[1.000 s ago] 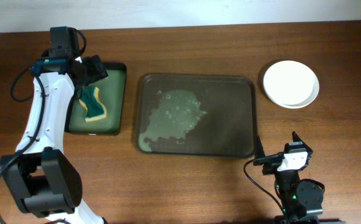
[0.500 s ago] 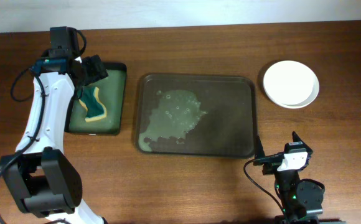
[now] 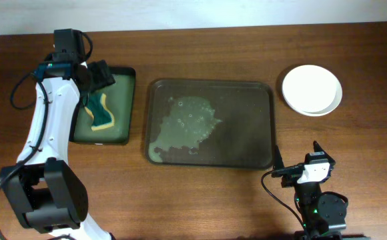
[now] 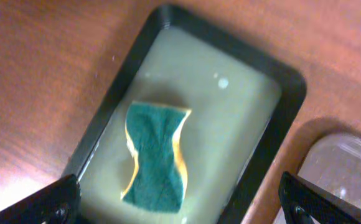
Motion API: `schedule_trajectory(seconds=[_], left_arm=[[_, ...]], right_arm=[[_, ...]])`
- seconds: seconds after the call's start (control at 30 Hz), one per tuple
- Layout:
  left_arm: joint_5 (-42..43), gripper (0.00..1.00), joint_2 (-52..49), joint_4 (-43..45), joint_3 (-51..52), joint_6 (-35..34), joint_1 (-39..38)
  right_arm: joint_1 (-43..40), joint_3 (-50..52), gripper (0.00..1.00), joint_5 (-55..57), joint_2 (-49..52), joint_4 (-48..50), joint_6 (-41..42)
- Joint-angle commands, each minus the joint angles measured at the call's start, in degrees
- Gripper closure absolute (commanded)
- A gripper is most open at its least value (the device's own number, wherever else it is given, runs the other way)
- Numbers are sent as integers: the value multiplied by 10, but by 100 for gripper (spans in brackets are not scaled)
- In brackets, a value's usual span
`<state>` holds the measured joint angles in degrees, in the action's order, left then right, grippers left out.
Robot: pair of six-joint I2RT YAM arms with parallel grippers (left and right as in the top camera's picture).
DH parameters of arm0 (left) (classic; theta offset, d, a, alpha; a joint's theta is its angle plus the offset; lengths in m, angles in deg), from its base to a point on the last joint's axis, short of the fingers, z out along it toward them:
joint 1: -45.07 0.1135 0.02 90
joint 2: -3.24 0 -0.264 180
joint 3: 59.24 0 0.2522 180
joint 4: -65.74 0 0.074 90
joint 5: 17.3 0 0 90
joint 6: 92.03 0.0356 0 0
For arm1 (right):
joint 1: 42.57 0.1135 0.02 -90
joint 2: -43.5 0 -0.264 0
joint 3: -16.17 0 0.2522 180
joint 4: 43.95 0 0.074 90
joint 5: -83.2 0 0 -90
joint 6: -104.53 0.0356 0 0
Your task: Clean dirty plates on tray and stack at the side
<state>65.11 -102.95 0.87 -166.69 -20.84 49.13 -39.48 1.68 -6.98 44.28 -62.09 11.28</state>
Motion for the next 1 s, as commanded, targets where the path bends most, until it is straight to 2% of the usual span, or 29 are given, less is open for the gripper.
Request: schedule_trajectory(seconds=[0.0, 0.13, 0.27, 0.47, 0.5, 0.7, 0.97], left_arm=[[-10, 1, 59, -42, 7, 5, 1], [-10, 1, 136, -31, 79, 11, 0], [7, 1, 249, 52, 216, 76, 0], [174, 1, 467, 315, 496, 258, 0], [188, 1, 496, 344, 531, 272, 0], [192, 1, 676, 452, 723, 275, 0], [190, 1, 849, 569, 889, 275, 0]], right_arm=[[2, 4, 2, 9, -6, -3, 1], [2, 4, 2, 9, -6, -3, 1], [2, 4, 2, 9, -6, -3, 1], [2, 4, 2, 9, -6, -3, 1], [2, 4, 2, 9, -6, -3, 1], [2, 4, 2, 9, -6, -3, 1], [2, 4, 2, 9, -6, -3, 1]])
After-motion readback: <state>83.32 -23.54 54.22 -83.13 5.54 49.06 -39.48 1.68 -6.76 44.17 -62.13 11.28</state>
